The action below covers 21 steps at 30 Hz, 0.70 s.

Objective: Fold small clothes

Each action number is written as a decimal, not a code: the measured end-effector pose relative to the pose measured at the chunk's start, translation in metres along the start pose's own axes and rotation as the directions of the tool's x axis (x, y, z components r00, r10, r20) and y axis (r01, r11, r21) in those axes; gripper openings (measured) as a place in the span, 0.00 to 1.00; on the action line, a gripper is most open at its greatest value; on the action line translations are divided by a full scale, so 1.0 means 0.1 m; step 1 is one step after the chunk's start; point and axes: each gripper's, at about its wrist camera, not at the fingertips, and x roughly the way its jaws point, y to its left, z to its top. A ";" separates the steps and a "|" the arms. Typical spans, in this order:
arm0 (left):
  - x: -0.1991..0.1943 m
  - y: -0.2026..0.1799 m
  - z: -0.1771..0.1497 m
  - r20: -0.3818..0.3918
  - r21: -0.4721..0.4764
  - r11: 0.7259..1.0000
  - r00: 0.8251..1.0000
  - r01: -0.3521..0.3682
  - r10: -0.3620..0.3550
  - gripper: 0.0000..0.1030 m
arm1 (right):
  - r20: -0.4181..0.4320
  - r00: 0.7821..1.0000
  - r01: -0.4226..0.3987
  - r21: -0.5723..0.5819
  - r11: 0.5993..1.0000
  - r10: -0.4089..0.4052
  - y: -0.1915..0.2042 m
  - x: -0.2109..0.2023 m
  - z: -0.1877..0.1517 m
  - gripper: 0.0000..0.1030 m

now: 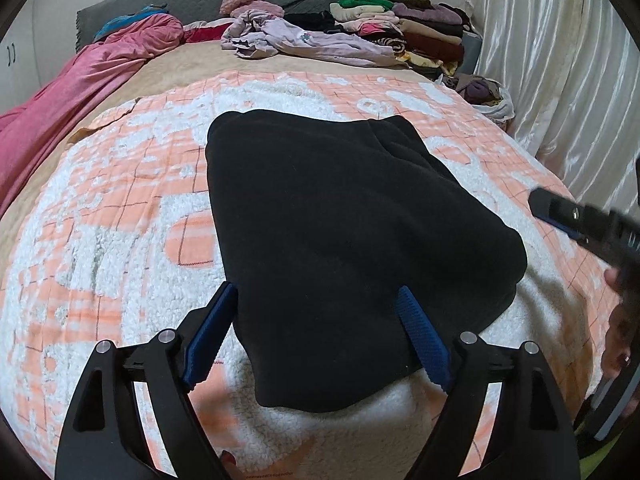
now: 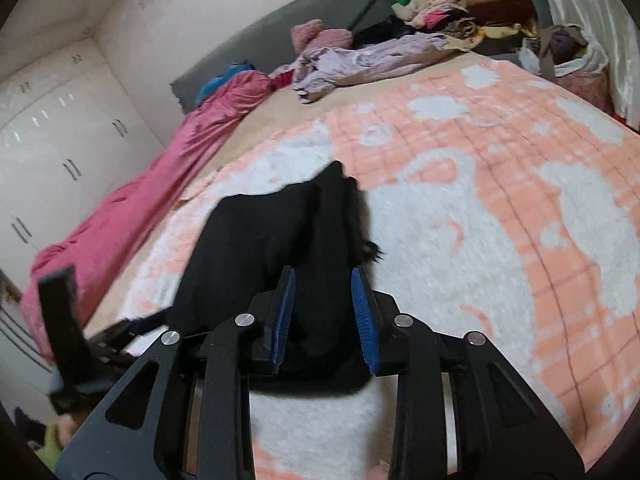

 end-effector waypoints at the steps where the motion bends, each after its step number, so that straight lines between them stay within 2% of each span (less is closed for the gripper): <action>1: 0.00 -0.01 0.00 0.000 0.004 1.000 1.000 -0.001 0.001 0.79 | -0.010 1.000 -0.008 -0.005 1.000 0.008 0.02 0.03 0.04 0.23; 8: -0.02 -0.03 -0.02 0.010 0.029 1.000 1.000 0.010 -0.011 0.79 | -0.115 0.990 -0.076 0.011 0.997 0.077 0.17 0.55 0.31 0.23; 12: -0.04 -0.04 -0.04 0.021 0.031 0.999 1.000 0.019 -0.020 0.79 | -0.166 0.985 -0.051 0.013 0.999 0.053 0.14 0.86 0.38 0.23; 15: -0.04 -0.04 -0.04 0.029 0.029 0.999 0.999 0.025 -0.026 0.79 | -0.210 0.976 -0.062 0.012 0.998 0.063 0.12 1.05 0.42 0.23; 21: -0.05 -0.02 -0.05 0.035 0.029 0.999 0.999 0.036 -0.037 0.79 | -0.233 0.966 -0.116 0.008 0.993 0.115 0.10 1.20 0.42 0.23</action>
